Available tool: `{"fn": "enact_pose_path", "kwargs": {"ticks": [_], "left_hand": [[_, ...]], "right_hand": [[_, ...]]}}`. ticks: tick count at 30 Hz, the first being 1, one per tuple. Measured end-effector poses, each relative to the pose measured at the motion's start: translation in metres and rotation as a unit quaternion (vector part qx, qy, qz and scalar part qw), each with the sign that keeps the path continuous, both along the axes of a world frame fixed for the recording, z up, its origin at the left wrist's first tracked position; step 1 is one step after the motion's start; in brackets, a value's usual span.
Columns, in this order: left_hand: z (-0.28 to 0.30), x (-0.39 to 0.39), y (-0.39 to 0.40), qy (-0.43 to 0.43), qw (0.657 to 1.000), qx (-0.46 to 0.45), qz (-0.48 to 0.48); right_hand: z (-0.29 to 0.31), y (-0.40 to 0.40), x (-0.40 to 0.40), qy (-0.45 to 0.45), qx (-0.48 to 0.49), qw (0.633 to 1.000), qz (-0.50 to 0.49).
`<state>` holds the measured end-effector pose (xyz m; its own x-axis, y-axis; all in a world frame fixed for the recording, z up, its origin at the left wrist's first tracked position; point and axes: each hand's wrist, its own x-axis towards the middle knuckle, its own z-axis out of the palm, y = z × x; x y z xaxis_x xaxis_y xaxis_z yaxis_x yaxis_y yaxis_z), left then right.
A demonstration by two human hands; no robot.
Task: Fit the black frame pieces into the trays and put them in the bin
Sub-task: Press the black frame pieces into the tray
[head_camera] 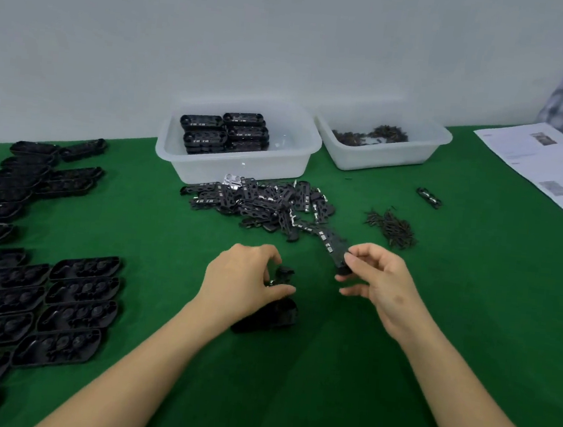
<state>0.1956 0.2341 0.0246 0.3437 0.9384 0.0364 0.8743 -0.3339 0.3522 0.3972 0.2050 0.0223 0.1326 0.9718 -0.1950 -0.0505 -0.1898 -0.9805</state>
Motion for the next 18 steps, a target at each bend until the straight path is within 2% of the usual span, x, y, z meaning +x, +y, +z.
{"fn": "enact_pose_path", "kwargs": {"ticks": [5, 12, 13, 16, 18], "left_hand": [[0.006, 0.014, 0.021, 0.021, 0.999, -0.028, -0.033], [0.002, 0.026, 0.040, 0.083, 0.984, 0.117, -0.101], [0.003, 0.026, 0.038, 0.066, 0.982, 0.143, -0.101], [0.013, 0.022, 0.026, -0.054, 0.971, 0.197, -0.125], [0.021, 0.016, 0.019, -0.061, 0.960, 0.187, -0.197]], "right_hand": [[-0.001, -0.006, 0.007, -0.003, -0.012, 1.000, 0.000], [-0.001, -0.009, 0.013, -0.005, -0.003, 1.000, 0.001], [0.000, -0.009, 0.014, -0.015, 0.001, 1.000, 0.004], [0.002, -0.009, 0.012, -0.079, 0.010, 0.997, 0.025], [0.005, -0.009, 0.009, -0.135, 0.012, 0.990, 0.050]]}}
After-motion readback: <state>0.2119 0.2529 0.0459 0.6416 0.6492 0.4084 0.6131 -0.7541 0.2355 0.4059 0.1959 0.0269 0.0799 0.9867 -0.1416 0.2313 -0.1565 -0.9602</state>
